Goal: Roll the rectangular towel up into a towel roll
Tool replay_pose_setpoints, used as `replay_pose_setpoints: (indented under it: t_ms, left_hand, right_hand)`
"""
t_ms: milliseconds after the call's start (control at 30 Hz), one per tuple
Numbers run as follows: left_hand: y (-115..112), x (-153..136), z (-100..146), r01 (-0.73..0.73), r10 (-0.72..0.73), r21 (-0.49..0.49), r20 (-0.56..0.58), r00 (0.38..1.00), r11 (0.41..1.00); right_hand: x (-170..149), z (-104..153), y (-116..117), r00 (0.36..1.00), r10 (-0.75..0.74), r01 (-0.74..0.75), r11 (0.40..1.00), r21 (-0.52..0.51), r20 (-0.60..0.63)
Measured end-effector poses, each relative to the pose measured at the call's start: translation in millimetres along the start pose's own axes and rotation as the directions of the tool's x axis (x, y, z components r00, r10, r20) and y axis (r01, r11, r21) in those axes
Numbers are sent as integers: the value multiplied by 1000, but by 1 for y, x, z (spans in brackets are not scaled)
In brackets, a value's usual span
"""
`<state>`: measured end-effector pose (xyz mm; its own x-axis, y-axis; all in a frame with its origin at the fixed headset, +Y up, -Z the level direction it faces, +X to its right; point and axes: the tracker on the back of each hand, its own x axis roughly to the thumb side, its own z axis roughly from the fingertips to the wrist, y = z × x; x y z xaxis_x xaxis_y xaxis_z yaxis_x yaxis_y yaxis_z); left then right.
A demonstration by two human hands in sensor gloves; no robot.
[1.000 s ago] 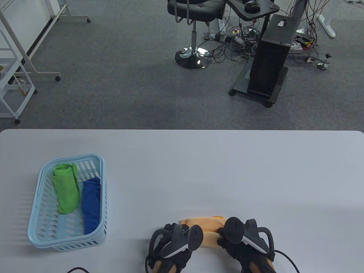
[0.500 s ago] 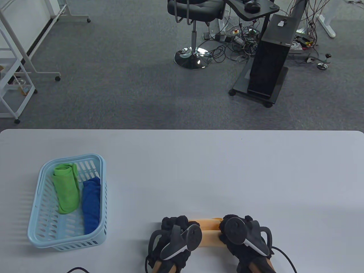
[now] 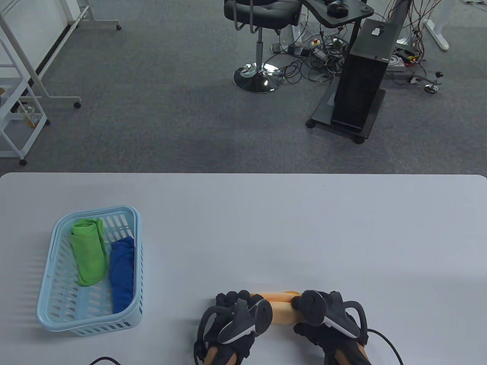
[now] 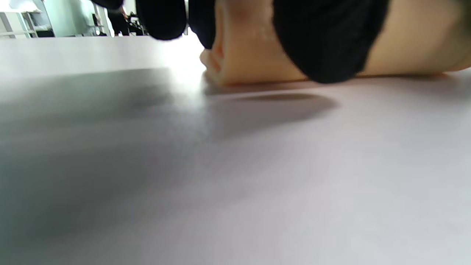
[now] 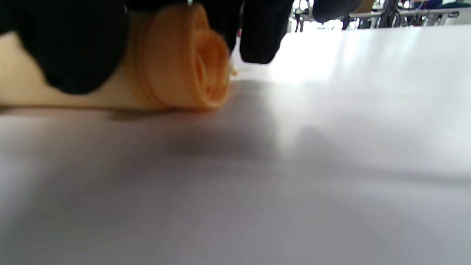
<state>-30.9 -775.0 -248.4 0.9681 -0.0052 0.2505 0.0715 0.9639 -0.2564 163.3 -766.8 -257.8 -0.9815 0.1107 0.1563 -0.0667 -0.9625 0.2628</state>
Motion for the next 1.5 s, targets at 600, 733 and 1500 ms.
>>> replay_pose_setpoints:
  t_ms: [600, 733, 1500]
  left_hand:
    - [4, -20, 3, -256, 256, -44, 0, 967, 966]
    - [4, -24, -1, -281, 281, -22, -27, 959, 959]
    - [5, -45, 2, -258, 254, -52, -84, 964, 965]
  right_hand:
    - [-12, 2, -7, 983, -185, 185, 983, -23, -8]
    - [-4, 6, -14, 969, -226, 241, 957, -164, 102]
    - [38, 11, 5, 984, -45, 43, 999, 15, 173]
